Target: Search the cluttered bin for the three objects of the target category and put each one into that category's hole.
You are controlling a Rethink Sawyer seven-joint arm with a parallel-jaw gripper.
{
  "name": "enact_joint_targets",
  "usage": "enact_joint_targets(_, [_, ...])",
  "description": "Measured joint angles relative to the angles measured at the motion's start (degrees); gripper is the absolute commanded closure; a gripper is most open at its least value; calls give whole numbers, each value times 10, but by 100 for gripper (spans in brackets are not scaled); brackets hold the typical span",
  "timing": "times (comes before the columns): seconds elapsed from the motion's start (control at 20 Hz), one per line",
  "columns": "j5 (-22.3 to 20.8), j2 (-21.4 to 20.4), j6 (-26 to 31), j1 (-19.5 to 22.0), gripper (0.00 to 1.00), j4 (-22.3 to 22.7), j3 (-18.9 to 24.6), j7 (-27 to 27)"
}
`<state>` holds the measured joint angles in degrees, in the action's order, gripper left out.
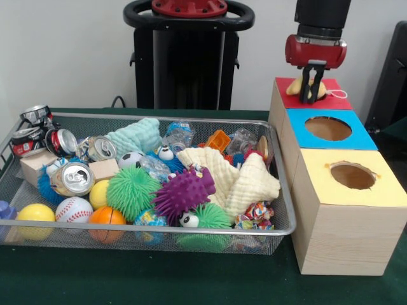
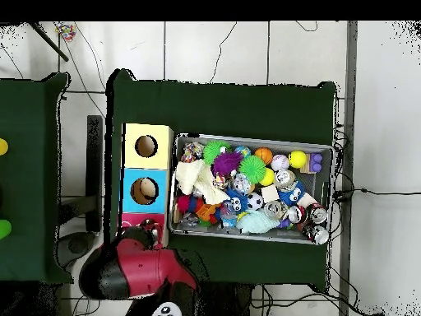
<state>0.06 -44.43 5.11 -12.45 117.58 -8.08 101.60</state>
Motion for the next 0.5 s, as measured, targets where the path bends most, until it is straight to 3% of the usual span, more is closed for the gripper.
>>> enact_joint_targets(0.35, [0, 2, 2, 6, 100, -1, 3, 0])
enact_joint_targets(0.4, [0, 2, 2, 5, 0, -1, 1, 0])
enact_joint_targets(0.5, [0, 2, 2, 5, 0, -2, 0, 0])
